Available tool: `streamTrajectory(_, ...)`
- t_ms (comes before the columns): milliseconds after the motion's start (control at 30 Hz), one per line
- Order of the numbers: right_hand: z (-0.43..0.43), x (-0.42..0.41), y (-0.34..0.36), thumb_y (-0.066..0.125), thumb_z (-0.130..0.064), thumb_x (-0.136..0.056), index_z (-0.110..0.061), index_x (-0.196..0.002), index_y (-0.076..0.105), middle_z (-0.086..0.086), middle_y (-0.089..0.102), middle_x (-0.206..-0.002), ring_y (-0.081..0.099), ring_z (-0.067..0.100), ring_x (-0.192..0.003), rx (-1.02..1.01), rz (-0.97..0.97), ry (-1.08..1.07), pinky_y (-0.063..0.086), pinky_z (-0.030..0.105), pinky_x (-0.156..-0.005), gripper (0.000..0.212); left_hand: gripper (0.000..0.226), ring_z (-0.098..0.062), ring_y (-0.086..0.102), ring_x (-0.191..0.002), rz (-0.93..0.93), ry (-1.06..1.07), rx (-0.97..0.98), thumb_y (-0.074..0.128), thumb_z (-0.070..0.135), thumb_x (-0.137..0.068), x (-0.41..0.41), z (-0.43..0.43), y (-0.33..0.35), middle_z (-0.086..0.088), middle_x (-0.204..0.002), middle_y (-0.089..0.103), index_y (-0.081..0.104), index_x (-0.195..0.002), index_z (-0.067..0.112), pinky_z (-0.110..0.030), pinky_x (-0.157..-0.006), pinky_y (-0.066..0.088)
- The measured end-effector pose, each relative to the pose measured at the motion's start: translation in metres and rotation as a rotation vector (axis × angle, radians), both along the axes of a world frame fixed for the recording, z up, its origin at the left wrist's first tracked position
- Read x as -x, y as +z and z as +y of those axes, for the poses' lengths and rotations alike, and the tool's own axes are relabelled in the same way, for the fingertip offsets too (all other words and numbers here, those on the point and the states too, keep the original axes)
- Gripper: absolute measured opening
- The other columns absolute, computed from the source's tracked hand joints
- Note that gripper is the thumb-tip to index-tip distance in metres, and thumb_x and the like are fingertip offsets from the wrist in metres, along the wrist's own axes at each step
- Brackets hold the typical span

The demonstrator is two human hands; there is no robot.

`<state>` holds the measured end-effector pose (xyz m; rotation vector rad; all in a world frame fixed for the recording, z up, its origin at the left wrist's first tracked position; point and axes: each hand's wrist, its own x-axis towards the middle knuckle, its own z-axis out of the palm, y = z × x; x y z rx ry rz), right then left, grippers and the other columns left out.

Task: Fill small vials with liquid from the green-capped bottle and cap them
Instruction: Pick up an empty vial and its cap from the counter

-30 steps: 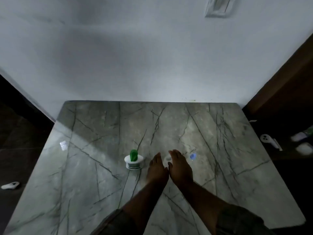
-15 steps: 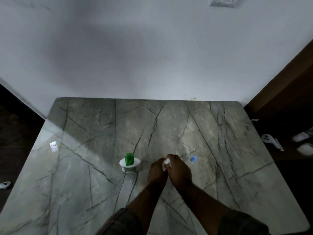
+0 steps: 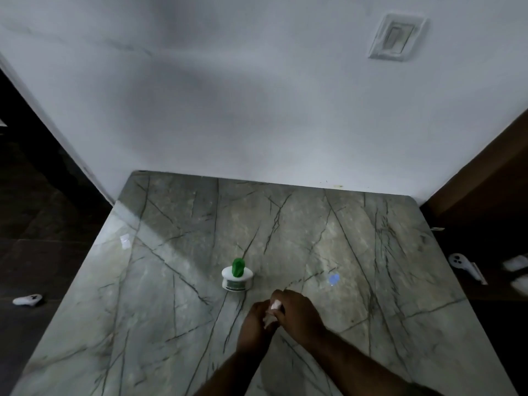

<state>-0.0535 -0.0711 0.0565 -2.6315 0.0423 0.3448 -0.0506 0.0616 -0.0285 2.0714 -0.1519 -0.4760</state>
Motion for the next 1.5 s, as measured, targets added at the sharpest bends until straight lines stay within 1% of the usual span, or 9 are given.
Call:
streamTrajectory(133,0.010,-0.002,0.001,0.056,-0.022,-0.089,-0.024,-0.107,0.068,-0.001,0.064,-0.107,0.065,0.019,-0.101,-0.054,0.042,0.029,0.051,0.034,-0.089,0.021,0.047,-0.011,0.059,-0.107,-0.051,0.005,-0.083,0.072,0.032,-0.085,-0.003,0.017,-0.003,0.003,-0.121,0.061,0.058,-0.128,0.020,-0.024,-0.092,0.049)
streamTrajectory(300,0.025,-0.007,-0.002,0.055,-0.060,-0.087,-0.028,-0.115,0.061,-0.004,0.069,-0.110,0.066,0.019,-0.102,0.074,0.079,-0.121,0.049,0.029,-0.081,0.043,0.047,-0.014,0.059,-0.113,-0.042,0.035,-0.147,0.073,0.035,-0.083,0.001,0.024,-0.005,0.003,-0.125,0.061,0.059,-0.127,0.023,-0.031,-0.097,0.049)
streamTrajectory(400,0.030,-0.010,-0.004,0.050,-0.043,-0.095,-0.021,-0.105,0.063,0.004,0.069,-0.107,0.065,0.025,-0.102,0.180,0.096,-0.041,0.049,0.031,-0.081,0.027,0.053,-0.014,0.056,-0.116,-0.030,0.033,-0.179,0.072,0.036,-0.083,0.006,0.023,-0.005,0.004,-0.128,0.059,0.056,-0.133,0.026,-0.028,-0.100,0.046)
streamTrajectory(533,0.028,-0.012,-0.003,0.055,-0.016,-0.088,-0.018,-0.099,0.069,0.001,0.056,-0.109,0.062,0.023,-0.102,0.014,0.132,0.138,0.049,0.031,-0.086,0.018,0.051,-0.014,0.056,-0.115,0.024,0.079,-0.188,0.071,0.038,-0.084,0.008,0.026,-0.003,0.002,-0.128,0.059,0.056,-0.131,0.024,-0.028,-0.099,0.046)
streamTrajectory(700,0.032,-0.009,0.000,0.058,-0.053,-0.087,-0.028,-0.122,0.059,-0.003,0.064,-0.118,0.063,0.020,-0.108,0.084,0.122,-0.068,0.047,0.029,-0.085,0.043,0.054,-0.011,0.056,-0.113,0.023,0.062,-0.208,0.073,0.040,-0.082,0.010,0.028,-0.001,0.005,-0.126,0.059,0.055,-0.131,0.028,-0.027,-0.098,0.048)
streamTrajectory(967,0.017,-0.019,0.016,0.055,-0.009,-0.087,-0.021,-0.095,0.069,0.004,0.062,-0.108,0.062,0.020,-0.100,0.085,0.098,0.168,0.050,0.031,-0.087,0.021,0.059,-0.010,0.057,-0.109,0.021,0.022,-0.246,0.074,0.044,-0.080,0.012,0.027,-0.001,0.006,-0.122,0.058,0.052,-0.133,0.032,-0.027,-0.096,0.049)
streamTrajectory(1100,-0.003,-0.026,0.032,0.055,-0.006,-0.084,-0.021,-0.090,0.068,0.001,0.062,-0.101,0.062,0.017,-0.095,0.025,0.051,0.151,0.048,0.028,-0.082,0.021,0.059,-0.010,0.057,-0.107,0.034,0.041,-0.234,0.074,0.045,-0.079,0.013,0.026,0.001,0.007,-0.120,0.058,0.053,-0.132,0.031,-0.028,-0.095,0.051)
streamTrajectory(1300,-0.044,-0.028,0.046,0.074,-0.023,-0.085,-0.014,-0.090,0.067,0.003,0.072,-0.081,0.069,0.017,-0.072,-0.314,-0.019,-0.330,0.053,0.026,-0.060,0.013,0.057,-0.008,0.058,-0.107,0.080,0.123,-0.235,0.076,0.043,-0.078,0.013,0.037,0.002,0.007,-0.121,0.057,0.056,-0.129,0.030,-0.023,-0.093,0.048)
streamTrajectory(1500,-0.031,-0.011,-0.024,0.063,0.013,-0.087,0.008,-0.101,0.058,0.024,0.061,-0.097,0.061,0.026,-0.080,-1.022,0.079,-1.106,0.058,0.027,-0.061,0.015,0.056,-0.007,0.054,-0.106,0.069,0.167,-0.240,0.075,0.044,-0.079,0.016,0.048,0.000,0.007,-0.119,0.056,0.054,-0.129,0.030,-0.019,-0.090,0.045)
